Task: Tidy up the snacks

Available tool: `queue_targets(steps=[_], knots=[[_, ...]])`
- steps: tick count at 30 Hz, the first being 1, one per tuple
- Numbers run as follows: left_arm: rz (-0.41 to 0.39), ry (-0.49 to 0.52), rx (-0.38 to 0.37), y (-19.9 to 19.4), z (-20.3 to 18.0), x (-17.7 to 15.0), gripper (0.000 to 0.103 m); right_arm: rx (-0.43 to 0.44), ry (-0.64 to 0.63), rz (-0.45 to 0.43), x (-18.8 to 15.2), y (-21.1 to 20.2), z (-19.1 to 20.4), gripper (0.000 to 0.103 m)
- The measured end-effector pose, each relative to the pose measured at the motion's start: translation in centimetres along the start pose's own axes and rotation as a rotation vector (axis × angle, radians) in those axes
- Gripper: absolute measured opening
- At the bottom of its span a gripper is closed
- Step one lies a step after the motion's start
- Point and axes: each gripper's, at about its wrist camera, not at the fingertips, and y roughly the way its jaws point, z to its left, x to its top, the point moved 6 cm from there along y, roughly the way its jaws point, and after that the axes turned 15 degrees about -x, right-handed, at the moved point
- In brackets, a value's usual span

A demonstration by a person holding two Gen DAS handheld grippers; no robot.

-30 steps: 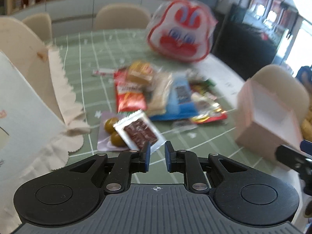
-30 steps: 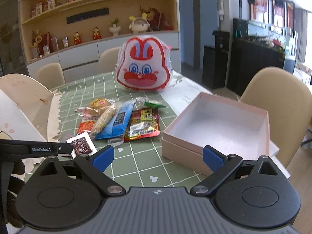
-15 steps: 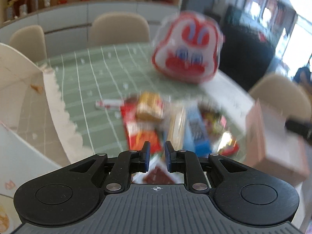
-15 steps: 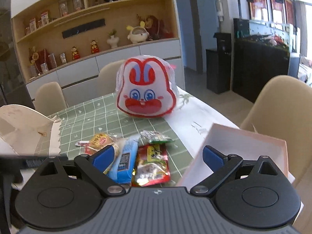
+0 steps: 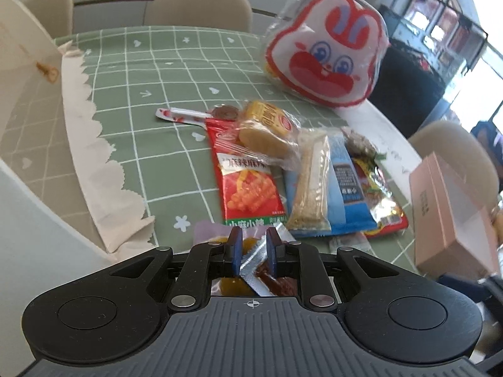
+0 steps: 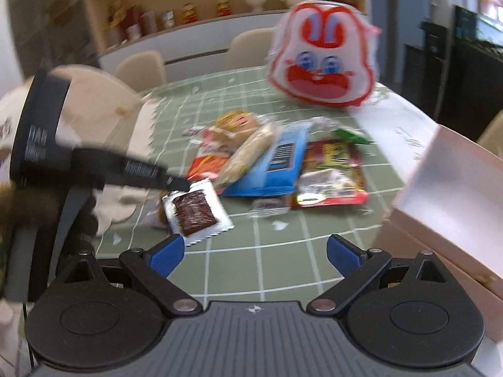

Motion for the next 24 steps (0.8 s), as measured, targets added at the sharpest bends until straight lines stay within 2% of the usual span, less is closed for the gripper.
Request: queue_targets(steps=[5, 11, 13, 15, 17, 18, 24], knots=[[0.002, -0.029, 0.029, -1.1, 1.1, 0.2, 0.02, 0.049, -0.043, 0.016, 0.3, 2.3, 2.5, 0.095], [-0.015, -0.034, 0.069, -1.9, 1.9, 0.5, 0.02, 0.104, -0.123, -0.011, 1.6, 5.5, 6.1, 0.083], [-0.008, -0.037, 0.075, -1.8, 2.1, 0.4, 0.02, 0.112, -0.149, -0.022, 2.0, 6.6, 7.1, 0.074], [-0.002, -0.036, 0.077, -1.6, 2.2, 0.3, 0.02, 0.129, -0.159, -0.016, 2.4, 7.4, 7.7, 0.052], [0.001, -0.035, 0.078, -1.5, 2.2, 0.4, 0.02, 0.155, -0.132, 0.002, 2.6, 7.6, 7.6, 0.051], [0.0, -0.034, 0.081, -1.4, 2.3, 0.4, 0.02, 0.157, -0.12, 0.006, 2.6, 7.4, 7.4, 0.039], [0.0, -0.012, 0.101, -0.4, 2.4, 0.4, 0.02, 0.07, -0.093, 0.056, 0.3, 5.6, 3.6, 0.04]])
